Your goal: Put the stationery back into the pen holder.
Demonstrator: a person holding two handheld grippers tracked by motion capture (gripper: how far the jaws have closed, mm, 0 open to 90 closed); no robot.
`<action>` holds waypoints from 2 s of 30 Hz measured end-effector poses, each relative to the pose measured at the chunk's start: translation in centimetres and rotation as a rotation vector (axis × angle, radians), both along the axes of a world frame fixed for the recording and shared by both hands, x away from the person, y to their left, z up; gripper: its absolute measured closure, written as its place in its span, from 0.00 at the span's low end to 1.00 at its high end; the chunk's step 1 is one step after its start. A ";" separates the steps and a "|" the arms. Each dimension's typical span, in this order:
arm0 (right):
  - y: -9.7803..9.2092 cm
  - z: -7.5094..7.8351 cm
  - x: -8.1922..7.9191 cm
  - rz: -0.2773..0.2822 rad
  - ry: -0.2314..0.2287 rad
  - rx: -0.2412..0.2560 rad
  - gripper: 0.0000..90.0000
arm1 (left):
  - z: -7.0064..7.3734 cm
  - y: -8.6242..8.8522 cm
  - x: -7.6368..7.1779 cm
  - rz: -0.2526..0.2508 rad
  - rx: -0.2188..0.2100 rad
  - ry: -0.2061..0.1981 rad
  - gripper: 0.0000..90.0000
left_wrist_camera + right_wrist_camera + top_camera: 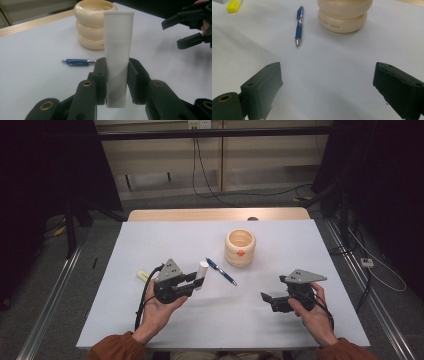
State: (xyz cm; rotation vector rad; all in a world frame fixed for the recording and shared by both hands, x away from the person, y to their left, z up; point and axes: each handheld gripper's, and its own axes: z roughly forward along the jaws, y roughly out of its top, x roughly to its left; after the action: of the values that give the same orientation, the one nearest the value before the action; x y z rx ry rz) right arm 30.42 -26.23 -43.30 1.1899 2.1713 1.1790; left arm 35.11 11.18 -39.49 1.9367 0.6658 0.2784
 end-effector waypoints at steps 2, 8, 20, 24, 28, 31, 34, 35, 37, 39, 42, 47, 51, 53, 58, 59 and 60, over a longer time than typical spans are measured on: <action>-0.3 0.0 -0.2 -0.013 -0.009 0.008 0.09 | 0.4 -0.2 0.1 0.001 -0.007 0.001 0.79; -0.6 -0.5 -0.9 -0.024 -0.018 0.007 0.09 | 1.4 -1.0 0.9 -0.003 -0.012 0.001 0.79; -1.8 -1.0 -1.7 -0.073 -0.048 0.024 0.09 | 2.7 -2.6 2.5 0.007 -0.043 -0.010 0.79; -2.0 -1.1 -1.7 -0.081 -0.050 0.030 0.09 | 2.8 -2.9 2.9 0.012 -0.060 -0.008 0.79; -2.0 -1.1 -1.7 -0.080 -0.054 0.032 0.09 | 2.9 -3.1 3.5 0.017 -0.065 -0.013 0.79; -2.0 -1.2 -1.7 -0.075 -0.053 0.032 0.09 | 3.0 -3.5 4.0 0.023 -0.069 -0.019 0.79; -1.9 -1.2 -1.7 -0.073 -0.052 0.032 0.09 | 3.1 -3.9 4.5 0.023 -0.084 -0.028 0.79; -1.9 -1.2 -1.7 -0.071 -0.051 0.033 0.09 | 3.1 -4.1 4.6 0.024 -0.088 -0.033 0.79; -1.9 -1.3 -1.7 -0.070 -0.052 0.033 0.09 | 3.2 -4.5 5.0 0.029 -0.088 -0.041 0.79; -1.9 -1.3 -1.7 -0.069 -0.051 0.031 0.09 | 3.2 -4.8 5.4 0.032 -0.098 -0.038 0.79; -1.9 -1.3 -1.7 -0.067 -0.050 0.034 0.08 | 3.1 -5.2 6.1 0.035 -0.104 -0.033 0.79; -1.8 -1.4 -1.7 -0.060 -0.047 0.030 0.08 | 2.9 -6.0 7.1 0.036 -0.111 -0.022 0.79; -1.8 -1.4 -1.7 -0.058 -0.046 0.028 0.08 | 3.0 -6.9 7.9 0.026 -0.124 -0.032 0.79; -1.8 -1.4 -1.7 -0.057 -0.046 0.026 0.08 | 3.1 -7.5 8.3 0.024 -0.125 -0.034 0.79; -1.8 -1.4 -1.8 -0.055 -0.044 0.025 0.08 | 3.0 -8.7 9.2 0.018 -0.135 -0.039 0.79; -1.8 -1.4 -1.8 -0.054 -0.044 0.025 0.08 | 3.0 -8.9 9.3 0.019 -0.132 -0.041 0.79; -1.8 -1.5 -1.8 -0.055 -0.043 0.027 0.08 | 3.0 -9.1 9.5 0.015 -0.127 -0.045 0.79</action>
State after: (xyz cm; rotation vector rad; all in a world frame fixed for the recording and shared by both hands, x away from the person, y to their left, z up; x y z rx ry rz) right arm 28.66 -28.08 -44.76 1.2168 2.0842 1.2028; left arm 44.58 2.09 -36.53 1.8000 0.6536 0.2812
